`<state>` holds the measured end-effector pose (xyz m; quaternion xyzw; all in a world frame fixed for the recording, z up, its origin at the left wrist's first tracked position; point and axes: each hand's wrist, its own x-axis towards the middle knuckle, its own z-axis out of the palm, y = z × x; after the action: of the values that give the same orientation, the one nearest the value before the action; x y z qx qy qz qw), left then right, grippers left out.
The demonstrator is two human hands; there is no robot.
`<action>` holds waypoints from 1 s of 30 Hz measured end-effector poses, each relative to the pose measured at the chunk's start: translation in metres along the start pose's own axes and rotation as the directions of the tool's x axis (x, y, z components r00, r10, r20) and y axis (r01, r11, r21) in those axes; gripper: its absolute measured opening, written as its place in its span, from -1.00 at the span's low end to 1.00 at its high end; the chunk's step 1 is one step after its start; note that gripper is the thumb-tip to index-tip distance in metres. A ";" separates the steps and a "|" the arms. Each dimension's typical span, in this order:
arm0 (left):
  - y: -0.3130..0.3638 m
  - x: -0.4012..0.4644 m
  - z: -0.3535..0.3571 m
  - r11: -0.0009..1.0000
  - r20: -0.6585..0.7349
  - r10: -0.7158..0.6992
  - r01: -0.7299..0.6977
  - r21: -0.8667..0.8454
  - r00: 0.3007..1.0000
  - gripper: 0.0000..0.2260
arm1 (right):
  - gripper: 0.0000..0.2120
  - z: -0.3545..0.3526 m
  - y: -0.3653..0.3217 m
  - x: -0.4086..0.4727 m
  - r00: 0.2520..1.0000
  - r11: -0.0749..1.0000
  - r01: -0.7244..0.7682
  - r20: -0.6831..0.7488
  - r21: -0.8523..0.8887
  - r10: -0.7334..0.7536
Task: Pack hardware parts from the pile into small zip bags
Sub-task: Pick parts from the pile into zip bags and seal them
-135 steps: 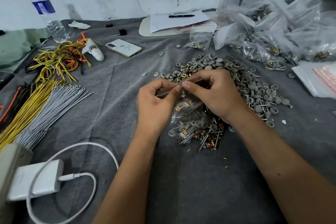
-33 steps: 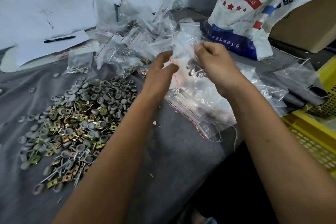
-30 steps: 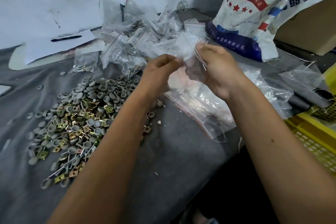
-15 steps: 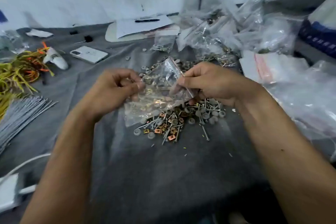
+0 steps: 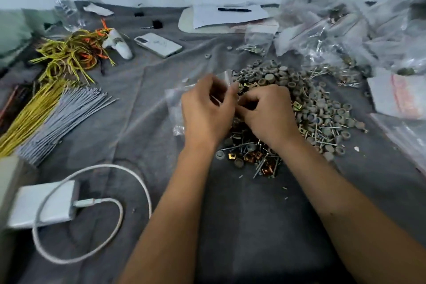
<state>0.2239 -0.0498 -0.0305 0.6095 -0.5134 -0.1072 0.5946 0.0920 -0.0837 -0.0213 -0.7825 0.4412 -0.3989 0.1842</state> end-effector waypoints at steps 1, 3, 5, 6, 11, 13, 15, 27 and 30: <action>-0.001 -0.001 0.001 1.000 0.012 0.002 -0.002 -0.012 1.000 -0.84 | -0.84 0.000 0.002 0.000 1.000 1.000 0.020 -0.005 -0.005 -0.020; -0.004 -0.001 0.003 0.996 0.010 -0.072 0.072 -0.060 0.997 -0.80 | -0.82 -0.002 0.003 0.000 0.998 0.998 0.056 -0.011 0.009 -0.056; -0.008 0.002 0.003 0.971 0.043 -0.173 0.177 -0.162 0.984 -0.71 | -0.81 -0.004 0.003 0.000 0.996 0.996 0.085 0.004 0.029 -0.085; -0.009 0.003 0.003 0.952 0.075 -0.205 0.217 -0.216 0.976 -0.72 | -0.78 -0.005 0.003 0.000 0.995 0.994 0.100 0.013 0.035 -0.101; -0.006 0.002 0.002 0.879 0.202 -0.234 0.296 -0.373 0.951 -0.78 | -0.65 -0.008 0.006 -0.001 0.994 0.994 0.084 0.062 0.068 -0.088; -0.005 0.000 0.002 0.867 0.247 -0.198 0.287 -0.408 0.948 -0.80 | -0.62 -0.010 0.008 -0.002 0.997 0.991 0.037 0.064 0.127 -0.046; -0.004 0.000 0.001 0.846 0.286 -0.162 0.282 -0.453 0.944 -0.82 | -0.60 -0.011 0.011 -0.002 0.997 0.978 -0.014 0.083 0.207 -0.003; -0.006 0.002 -0.001 0.851 0.394 -0.096 0.281 -0.444 0.914 -0.76 | -0.83 -0.012 0.006 -0.003 0.999 0.950 -0.008 0.049 0.313 -0.008; -0.007 0.004 0.000 0.853 0.407 -0.090 0.281 -0.440 0.909 -0.81 | -0.91 -0.014 0.005 -0.003 0.995 0.982 0.093 0.018 0.166 -0.097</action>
<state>0.2297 -0.0545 -0.0344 0.4552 -0.5100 -0.4046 0.6075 0.0777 -0.0829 -0.0177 -0.7898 0.3664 -0.4323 0.2347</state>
